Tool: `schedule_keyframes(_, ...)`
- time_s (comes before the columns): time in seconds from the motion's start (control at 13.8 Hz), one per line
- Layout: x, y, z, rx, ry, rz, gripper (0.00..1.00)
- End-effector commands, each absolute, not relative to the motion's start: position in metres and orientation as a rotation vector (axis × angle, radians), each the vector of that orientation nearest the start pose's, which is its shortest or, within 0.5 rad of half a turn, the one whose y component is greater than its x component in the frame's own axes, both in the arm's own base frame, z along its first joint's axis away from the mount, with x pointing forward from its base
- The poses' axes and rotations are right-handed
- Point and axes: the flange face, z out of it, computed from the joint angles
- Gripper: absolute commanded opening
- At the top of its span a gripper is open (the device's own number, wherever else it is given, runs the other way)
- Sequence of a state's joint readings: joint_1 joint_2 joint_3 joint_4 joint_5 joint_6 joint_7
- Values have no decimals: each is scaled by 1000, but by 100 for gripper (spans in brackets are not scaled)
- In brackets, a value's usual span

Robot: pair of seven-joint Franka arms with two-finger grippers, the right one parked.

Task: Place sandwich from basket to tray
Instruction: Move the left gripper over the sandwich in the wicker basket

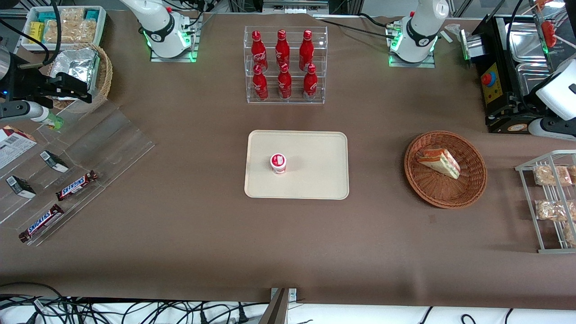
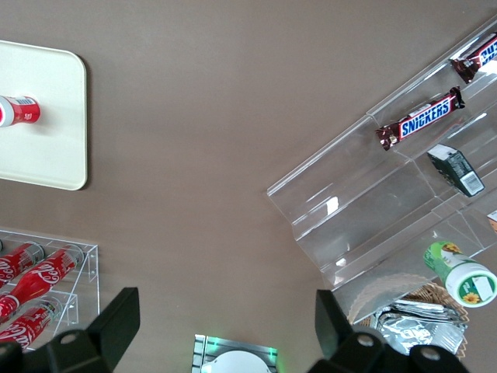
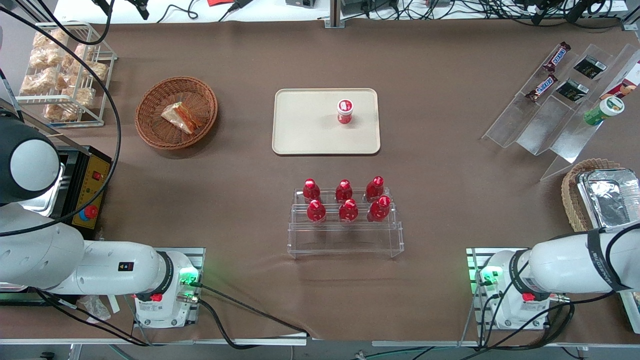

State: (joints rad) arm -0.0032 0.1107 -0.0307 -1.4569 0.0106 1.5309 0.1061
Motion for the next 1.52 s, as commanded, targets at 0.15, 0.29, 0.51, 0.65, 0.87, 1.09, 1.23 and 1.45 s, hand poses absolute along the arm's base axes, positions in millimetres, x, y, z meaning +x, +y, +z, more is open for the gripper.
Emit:
schedule_keyframes(0.15,584,-17,616,-3142,232,69,100)
schedule_keyframes(0.29,588,-14,605,-3134,178,89,100)
schedule_keyframes(0.51,588,-1,574,-3122,70,170,100)
schedule_keyframes(0.65,588,5,537,-3061,-19,177,100)
schedule_keyframes(0.87,582,5,490,-3039,-206,160,100)
schedule_keyframes(1.09,573,20,452,-3021,-427,95,100)
schedule_keyframes(1.23,560,28,425,-3003,-571,57,100)
schedule_keyframes(1.45,541,23,385,-2958,-810,4,100)
